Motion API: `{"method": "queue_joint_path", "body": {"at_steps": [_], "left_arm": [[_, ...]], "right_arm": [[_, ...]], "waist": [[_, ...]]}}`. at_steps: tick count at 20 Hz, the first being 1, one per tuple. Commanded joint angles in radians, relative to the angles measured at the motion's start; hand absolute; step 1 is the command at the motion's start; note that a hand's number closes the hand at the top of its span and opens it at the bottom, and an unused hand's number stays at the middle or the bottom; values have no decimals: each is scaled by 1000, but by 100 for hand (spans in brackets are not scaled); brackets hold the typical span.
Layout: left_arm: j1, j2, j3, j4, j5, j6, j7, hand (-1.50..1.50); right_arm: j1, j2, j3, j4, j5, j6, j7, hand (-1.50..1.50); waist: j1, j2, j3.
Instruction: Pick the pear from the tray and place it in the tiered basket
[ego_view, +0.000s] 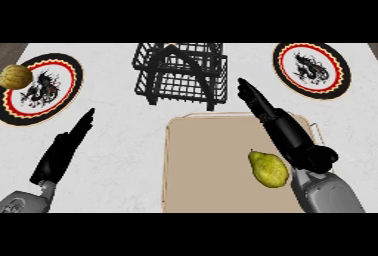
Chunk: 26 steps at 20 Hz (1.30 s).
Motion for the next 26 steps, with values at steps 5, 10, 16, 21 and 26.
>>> {"method": "queue_joint_path", "body": {"at_steps": [5, 10, 16, 21, 26], "left_arm": [[-46, -143, 0, -46, 62, -20, -145, 0], [-50, -239, -16, -10, 94, -29, -209, 0], [-46, -254, 27, 34, 82, -62, -248, 0], [-33, -250, 10, 53, 67, -64, -250, 0], [-25, -262, -2, 55, 77, -92, -271, 0]], "right_arm": [[-20, 171, -53, 274, -261, -21, 327, -150], [-22, 210, -4, 364, -376, -170, 432, -150], [-283, 75, -145, 400, -337, -50, 469, -150], [-401, -174, -79, 385, -291, 182, 624, -150], [-507, -305, 60, 380, -307, 525, 747, -150]], "waist": [[31, -22, 3], [15, -29, 6], [-7, -42, 6], [1, -42, 5], [17, -40, 3]]}}
